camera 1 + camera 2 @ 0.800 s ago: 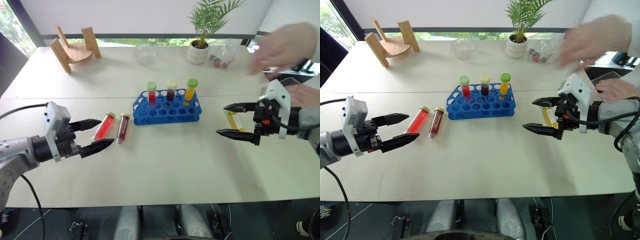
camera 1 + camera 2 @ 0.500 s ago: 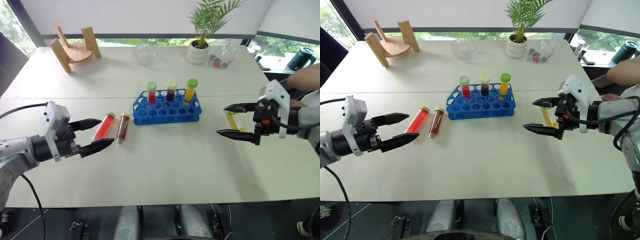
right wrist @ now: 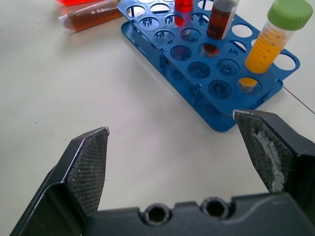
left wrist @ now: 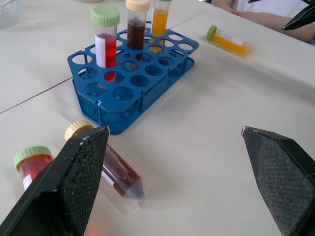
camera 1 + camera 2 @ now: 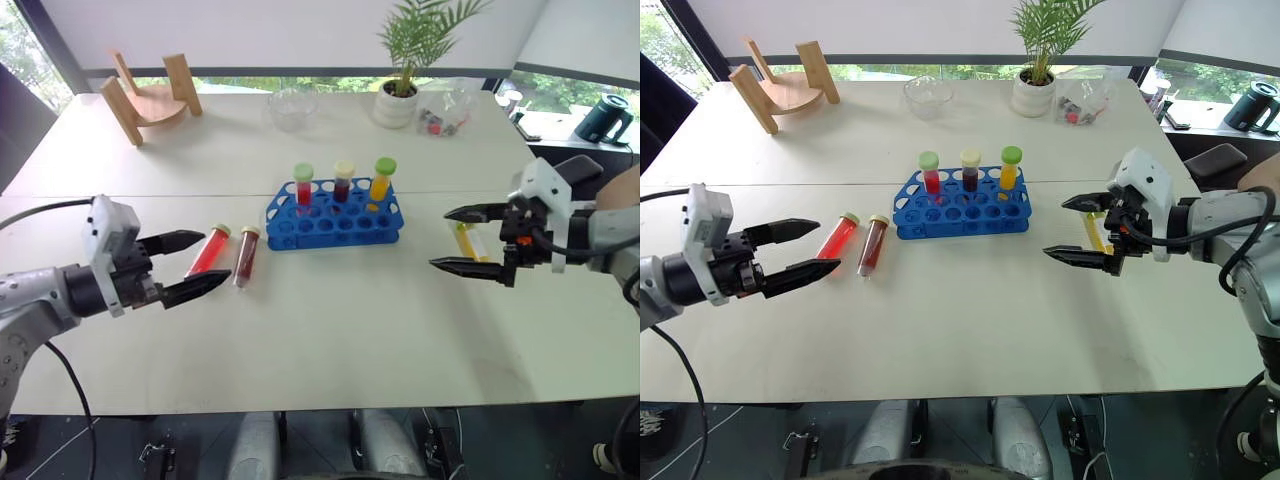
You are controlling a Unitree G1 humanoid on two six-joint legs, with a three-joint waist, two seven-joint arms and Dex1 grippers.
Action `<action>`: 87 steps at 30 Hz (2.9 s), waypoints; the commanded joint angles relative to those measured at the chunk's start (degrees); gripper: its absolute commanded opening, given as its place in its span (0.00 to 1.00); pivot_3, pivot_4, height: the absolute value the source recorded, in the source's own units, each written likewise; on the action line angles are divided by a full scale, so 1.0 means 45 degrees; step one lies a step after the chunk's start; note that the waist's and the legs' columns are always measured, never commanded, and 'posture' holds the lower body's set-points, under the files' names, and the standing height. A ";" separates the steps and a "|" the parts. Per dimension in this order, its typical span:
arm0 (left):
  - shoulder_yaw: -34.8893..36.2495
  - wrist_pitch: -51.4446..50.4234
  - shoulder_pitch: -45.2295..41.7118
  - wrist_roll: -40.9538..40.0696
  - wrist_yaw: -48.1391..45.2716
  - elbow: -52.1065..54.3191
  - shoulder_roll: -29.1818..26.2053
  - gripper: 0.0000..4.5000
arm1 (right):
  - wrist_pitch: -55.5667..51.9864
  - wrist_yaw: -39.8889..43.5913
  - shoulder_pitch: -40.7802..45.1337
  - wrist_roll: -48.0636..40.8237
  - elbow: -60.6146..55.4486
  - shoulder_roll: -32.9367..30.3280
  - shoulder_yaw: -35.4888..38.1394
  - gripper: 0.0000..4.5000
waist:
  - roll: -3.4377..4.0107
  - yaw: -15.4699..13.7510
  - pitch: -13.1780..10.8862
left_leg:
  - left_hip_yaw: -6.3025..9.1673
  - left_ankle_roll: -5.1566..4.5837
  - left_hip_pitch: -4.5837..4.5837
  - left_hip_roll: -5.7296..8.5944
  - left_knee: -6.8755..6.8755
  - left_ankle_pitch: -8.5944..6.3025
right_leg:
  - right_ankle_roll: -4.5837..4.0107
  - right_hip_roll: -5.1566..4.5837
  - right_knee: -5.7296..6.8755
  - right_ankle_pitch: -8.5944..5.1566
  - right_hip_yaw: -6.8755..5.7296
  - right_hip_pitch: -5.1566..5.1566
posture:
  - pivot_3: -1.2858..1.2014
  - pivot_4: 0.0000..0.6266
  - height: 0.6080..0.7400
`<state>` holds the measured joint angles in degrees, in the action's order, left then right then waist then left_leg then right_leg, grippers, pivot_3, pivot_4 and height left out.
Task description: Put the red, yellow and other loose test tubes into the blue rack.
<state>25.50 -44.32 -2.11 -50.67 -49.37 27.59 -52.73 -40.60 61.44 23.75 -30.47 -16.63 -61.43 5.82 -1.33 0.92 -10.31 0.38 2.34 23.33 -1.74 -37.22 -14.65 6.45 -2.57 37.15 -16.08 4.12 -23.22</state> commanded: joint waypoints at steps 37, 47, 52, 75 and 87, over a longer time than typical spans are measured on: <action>-0.1594 0.1272 -0.0487 0.0747 0.1012 0.1212 0.1249 1.00 | -0.2064 -0.0765 1.1889 0.8431 1.9335 0.5341 -0.6599 0.18 | 0.0037 0.0416 -0.0023 | -0.0038 0.0001 0.0030 0.0007 0.0017 0.0000 | 0.0031 0.0004 0.0019 0.0037 0.0029 -0.0068 | 0.52 0.24 1.00; -0.1642 0.1174 -0.0786 0.0814 0.0958 0.1040 0.1034 1.00 | -0.2758 -0.1513 0.9900 0.5258 1.0824 0.5442 -0.1394 0.18 | 0.0073 0.0502 -0.0044 | -0.0019 0.0000 0.0031 0.0001 0.0036 0.0000 | 0.0031 0.0016 0.0024 0.0036 0.0026 -0.0070 | 0.52 0.24 1.00; -0.1805 0.1044 -0.1239 0.0799 0.0798 0.0760 0.0868 1.00 | -0.0916 -0.3910 0.6262 0.2902 0.5387 0.8241 0.1998 0.18 | 0.0056 0.0350 -0.0034 | 0.0008 0.0000 0.0031 -0.0002 0.0026 -0.0002 | 0.0032 0.0026 0.0017 0.0034 0.0012 -0.0045 | 0.52 0.24 1.00; -0.1560 0.0329 -0.1956 0.0529 0.0447 0.0587 0.0324 1.00 | 0.7731 -0.4664 0.2408 0.2689 0.7737 1.0886 0.0781 0.18 | 0.0063 0.0405 -0.0038 | -0.0002 0.0005 0.0010 -0.0002 0.0023 0.0002 | 0.0036 0.0021 0.0028 0.0039 0.0015 -0.0035 | 0.52 0.24 1.00; -0.1478 0.0205 -0.1896 0.0448 0.0582 0.0695 0.0298 1.00 | 0.9681 -0.4808 0.2117 0.3432 0.8883 1.0776 0.0234 0.18 | 0.0062 0.0412 -0.0037 | -0.0002 0.0005 0.0004 -0.0004 0.0022 0.0002 | 0.0036 0.0023 0.0034 0.0039 0.0017 -0.0032 | 0.52 0.24 1.00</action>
<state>16.99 -43.46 -10.45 -48.02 -47.02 29.37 -50.61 0.16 40.48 33.06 -15.87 23.06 -12.89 7.25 -1.06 2.77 -10.48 0.37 2.37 23.35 -1.76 -37.12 -14.64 6.61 -2.46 37.30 -15.90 4.19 -23.36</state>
